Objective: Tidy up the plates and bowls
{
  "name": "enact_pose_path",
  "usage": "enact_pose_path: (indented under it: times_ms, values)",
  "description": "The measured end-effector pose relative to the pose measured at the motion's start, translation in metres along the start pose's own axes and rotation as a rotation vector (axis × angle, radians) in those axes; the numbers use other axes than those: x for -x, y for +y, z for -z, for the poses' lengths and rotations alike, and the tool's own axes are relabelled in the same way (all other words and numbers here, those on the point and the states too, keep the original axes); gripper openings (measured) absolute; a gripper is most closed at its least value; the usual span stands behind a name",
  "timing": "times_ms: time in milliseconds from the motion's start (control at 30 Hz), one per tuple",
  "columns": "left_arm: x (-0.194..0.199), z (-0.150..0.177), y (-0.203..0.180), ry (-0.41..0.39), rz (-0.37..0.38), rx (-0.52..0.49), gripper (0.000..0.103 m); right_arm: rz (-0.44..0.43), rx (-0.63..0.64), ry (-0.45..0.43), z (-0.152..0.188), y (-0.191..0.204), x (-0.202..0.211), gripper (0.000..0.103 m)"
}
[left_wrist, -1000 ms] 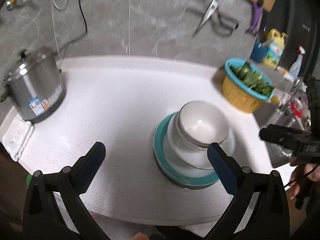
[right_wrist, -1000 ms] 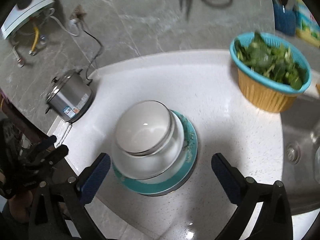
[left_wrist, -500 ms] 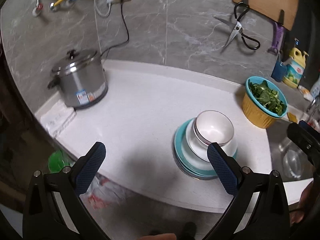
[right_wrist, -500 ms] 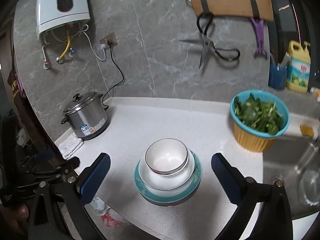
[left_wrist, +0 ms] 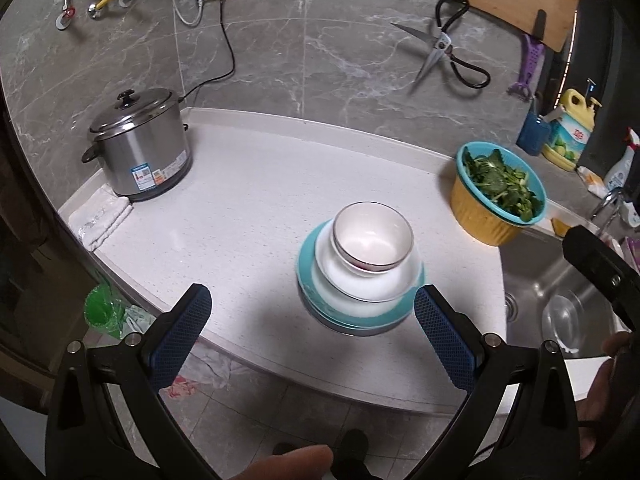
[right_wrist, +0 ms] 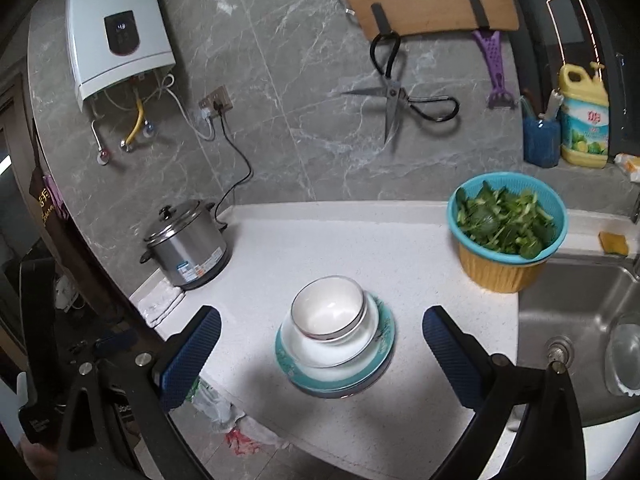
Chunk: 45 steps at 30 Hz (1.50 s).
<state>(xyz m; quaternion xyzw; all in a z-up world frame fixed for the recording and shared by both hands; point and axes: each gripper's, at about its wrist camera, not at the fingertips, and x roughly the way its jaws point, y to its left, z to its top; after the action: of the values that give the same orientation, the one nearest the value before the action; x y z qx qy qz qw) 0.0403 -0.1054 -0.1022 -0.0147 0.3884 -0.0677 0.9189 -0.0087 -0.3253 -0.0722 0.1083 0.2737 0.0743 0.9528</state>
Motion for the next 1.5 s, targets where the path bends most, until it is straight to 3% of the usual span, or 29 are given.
enact_pose_path:
  times_ms: [300, 400, 900, 1500]
  values:
    - [0.007, 0.008, -0.018, 0.009, -0.013, 0.001, 0.103, 0.084, 0.013, -0.082, 0.003, 0.004, 0.019, 0.103]
    - [0.006, 0.007, -0.015, 0.011, -0.004, 0.013, 0.103, 0.074, 0.036, 0.023, 0.000, 0.008, 0.011, 0.103]
    - [-0.004, -0.001, 0.011, 0.027, -0.003, 0.053, 0.103, 0.130, 0.068, 0.130, 0.012, 0.033, -0.018, 0.103]
    - [-0.009, -0.008, 0.031, 0.010, -0.056, 0.064, 0.103, 0.220, 0.059, 0.165, 0.002, 0.041, -0.034, 0.103]
